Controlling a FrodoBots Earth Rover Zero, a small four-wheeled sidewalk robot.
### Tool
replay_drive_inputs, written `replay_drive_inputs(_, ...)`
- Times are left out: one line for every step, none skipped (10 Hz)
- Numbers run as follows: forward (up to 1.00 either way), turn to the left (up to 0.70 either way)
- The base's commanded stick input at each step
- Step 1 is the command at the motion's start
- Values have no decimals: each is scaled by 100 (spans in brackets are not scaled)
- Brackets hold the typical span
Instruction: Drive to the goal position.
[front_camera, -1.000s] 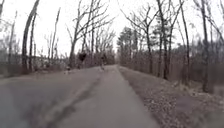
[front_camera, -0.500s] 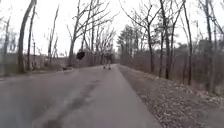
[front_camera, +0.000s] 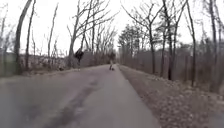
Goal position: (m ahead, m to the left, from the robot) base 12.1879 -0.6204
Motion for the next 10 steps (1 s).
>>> replay_drive_inputs(85, 0)
replay_drive_inputs(85, 0)
replay_drive_inputs(85, 0)
replay_drive_inputs(85, 0)
replay_drive_inputs(85, 0)
replay_drive_inputs(85, 0)
replay_drive_inputs(85, 0)
replay_drive_inputs(85, 0)
replay_drive_inputs(85, -4)
replay_drive_inputs(85, -15)
